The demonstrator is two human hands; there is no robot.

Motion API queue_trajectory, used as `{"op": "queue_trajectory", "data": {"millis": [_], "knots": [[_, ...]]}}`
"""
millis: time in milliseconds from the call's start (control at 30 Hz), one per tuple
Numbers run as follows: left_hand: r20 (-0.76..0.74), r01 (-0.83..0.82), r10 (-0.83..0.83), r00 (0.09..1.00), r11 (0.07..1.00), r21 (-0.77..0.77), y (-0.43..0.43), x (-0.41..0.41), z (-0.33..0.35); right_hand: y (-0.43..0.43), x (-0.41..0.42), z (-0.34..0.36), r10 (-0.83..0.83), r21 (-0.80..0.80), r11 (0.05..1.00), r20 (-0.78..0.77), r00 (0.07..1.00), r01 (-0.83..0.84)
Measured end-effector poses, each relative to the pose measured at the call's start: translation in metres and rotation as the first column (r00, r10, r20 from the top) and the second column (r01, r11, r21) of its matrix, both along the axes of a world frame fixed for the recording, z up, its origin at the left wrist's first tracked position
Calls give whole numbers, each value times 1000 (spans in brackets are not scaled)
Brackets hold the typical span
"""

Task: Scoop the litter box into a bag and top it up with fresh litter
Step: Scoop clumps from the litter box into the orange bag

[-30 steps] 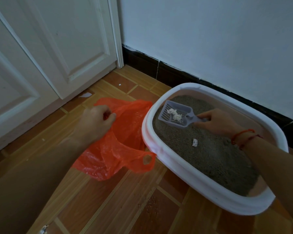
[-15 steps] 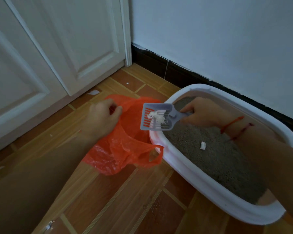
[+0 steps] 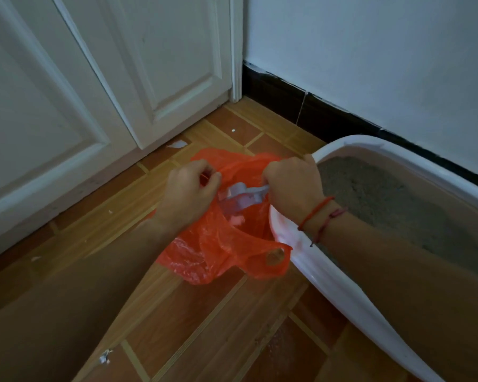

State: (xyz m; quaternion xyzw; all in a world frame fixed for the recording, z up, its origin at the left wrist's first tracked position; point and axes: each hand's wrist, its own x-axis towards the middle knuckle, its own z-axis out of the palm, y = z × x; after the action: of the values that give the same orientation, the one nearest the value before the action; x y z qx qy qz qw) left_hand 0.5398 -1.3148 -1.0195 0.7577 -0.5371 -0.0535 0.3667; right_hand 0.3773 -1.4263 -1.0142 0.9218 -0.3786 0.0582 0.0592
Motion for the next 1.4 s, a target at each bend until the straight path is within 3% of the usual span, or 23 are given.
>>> {"op": "queue_trajectory", "data": {"millis": [133, 300, 467, 667, 767, 900, 1100, 1400], "knots": [[-16, -4, 4, 1000, 1000, 27, 0, 1, 0, -2, -6, 4, 1, -33, 999, -11, 1000, -1], [5, -5, 5, 1000, 1000, 26, -1, 0, -1, -10, -27, 15, -67, 39, 997, -62, 996, 69], [3, -11, 10, 1000, 999, 32, -5, -8, -4, -33, -70, 24, -179, 376, 914, 35, 983, 153], [2, 16, -16, 1000, 1000, 24, -9, -17, -3, -50, -124, 40, -255, 466, 868, 125, 959, 170], [28, 48, -49, 998, 997, 56, -9, -21, -6, -55, -156, 46, -295, 443, 849, -56, 954, 289], [53, 85, -92, 994, 990, 115, -7, -27, -9, -52, -195, 43, -358, 309, 831, -340, 870, 463], [61, 74, -83, 995, 988, 137, -13, -36, -8, -54, -254, 27, -470, 271, 752, -419, 777, 601], [58, 101, -111, 992, 983, 151, -15, -49, -15, -52, -292, 13, -397, 324, 712, -546, 738, 623]]}}
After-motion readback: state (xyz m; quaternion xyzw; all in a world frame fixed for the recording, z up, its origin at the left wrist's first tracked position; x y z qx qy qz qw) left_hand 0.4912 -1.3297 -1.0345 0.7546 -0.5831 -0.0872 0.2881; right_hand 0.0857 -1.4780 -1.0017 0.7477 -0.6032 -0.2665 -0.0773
